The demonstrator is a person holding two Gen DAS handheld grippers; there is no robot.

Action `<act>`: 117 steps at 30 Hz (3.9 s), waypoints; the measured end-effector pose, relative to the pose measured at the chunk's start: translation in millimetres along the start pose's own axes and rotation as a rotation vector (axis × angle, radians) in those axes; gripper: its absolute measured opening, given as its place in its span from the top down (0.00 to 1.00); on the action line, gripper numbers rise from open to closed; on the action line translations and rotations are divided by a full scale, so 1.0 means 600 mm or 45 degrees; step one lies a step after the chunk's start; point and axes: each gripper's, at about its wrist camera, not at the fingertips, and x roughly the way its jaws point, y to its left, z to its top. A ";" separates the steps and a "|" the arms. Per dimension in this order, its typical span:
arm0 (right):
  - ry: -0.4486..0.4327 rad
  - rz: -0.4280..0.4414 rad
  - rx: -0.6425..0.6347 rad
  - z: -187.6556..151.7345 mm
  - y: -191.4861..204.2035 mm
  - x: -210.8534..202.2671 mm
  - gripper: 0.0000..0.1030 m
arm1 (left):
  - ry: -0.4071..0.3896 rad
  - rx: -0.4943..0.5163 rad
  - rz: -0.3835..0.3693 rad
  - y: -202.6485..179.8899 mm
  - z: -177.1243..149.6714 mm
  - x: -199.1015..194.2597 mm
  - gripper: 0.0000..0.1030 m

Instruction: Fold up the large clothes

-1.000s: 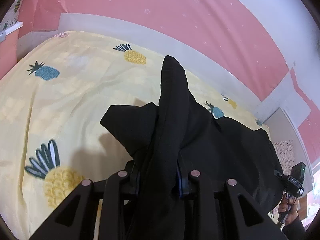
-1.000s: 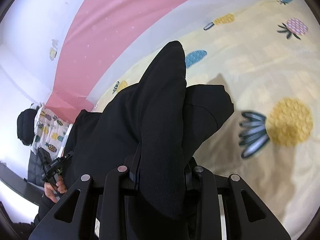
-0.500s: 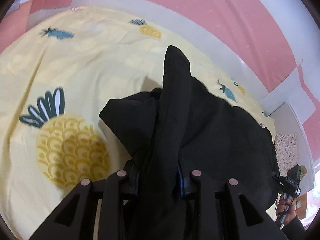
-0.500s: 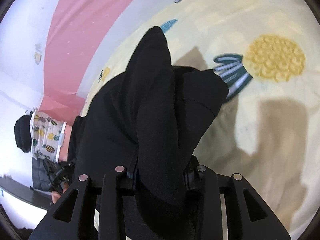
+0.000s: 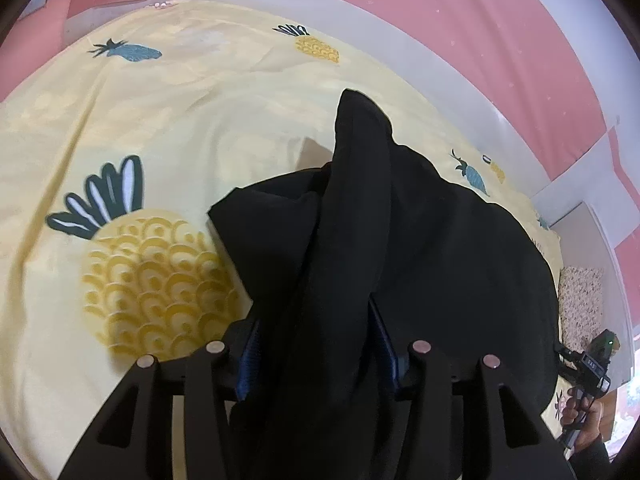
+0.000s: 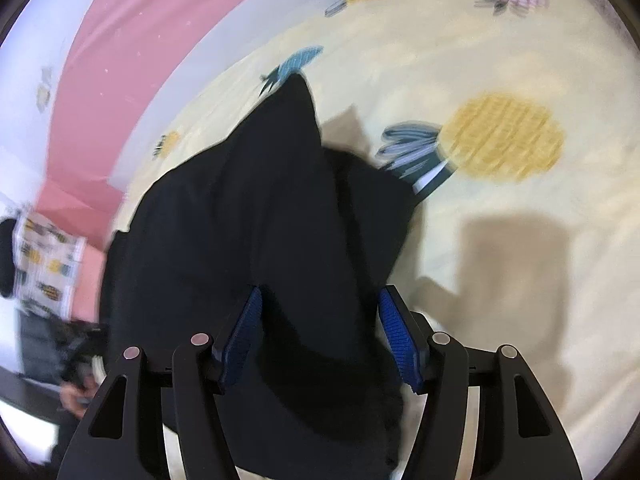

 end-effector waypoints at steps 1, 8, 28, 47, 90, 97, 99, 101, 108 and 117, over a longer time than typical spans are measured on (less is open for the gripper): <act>-0.045 -0.052 -0.029 0.002 0.006 -0.018 0.41 | -0.018 0.010 0.008 -0.003 0.000 -0.012 0.51; -0.206 -0.137 -0.257 0.009 0.096 -0.048 0.41 | -0.200 0.110 0.077 -0.050 0.015 -0.068 0.51; -0.162 -0.318 -0.258 0.035 0.116 0.051 0.41 | -0.152 0.341 0.212 -0.122 0.028 0.057 0.52; 0.014 -0.355 -0.345 0.130 0.199 0.187 0.41 | 0.048 0.499 0.152 -0.304 0.123 0.251 0.51; -0.215 -0.241 -0.560 -0.362 0.300 -0.217 0.41 | -0.125 0.424 0.206 -0.334 -0.312 -0.230 0.42; -0.198 -0.255 -0.563 -0.375 0.306 -0.205 0.41 | -0.080 0.383 0.211 -0.329 -0.321 -0.216 0.42; -0.189 -0.255 -0.563 -0.378 0.306 -0.202 0.40 | -0.063 0.393 0.221 -0.328 -0.323 -0.211 0.42; -0.180 -0.259 -0.565 -0.380 0.307 -0.199 0.40 | -0.053 0.413 0.234 -0.330 -0.327 -0.208 0.42; -0.158 -0.261 -0.572 -0.384 0.308 -0.193 0.40 | -0.023 0.455 0.275 -0.335 -0.336 -0.200 0.42; -0.139 -0.264 -0.580 -0.383 0.310 -0.187 0.40 | -0.035 0.448 0.289 -0.327 -0.332 -0.203 0.42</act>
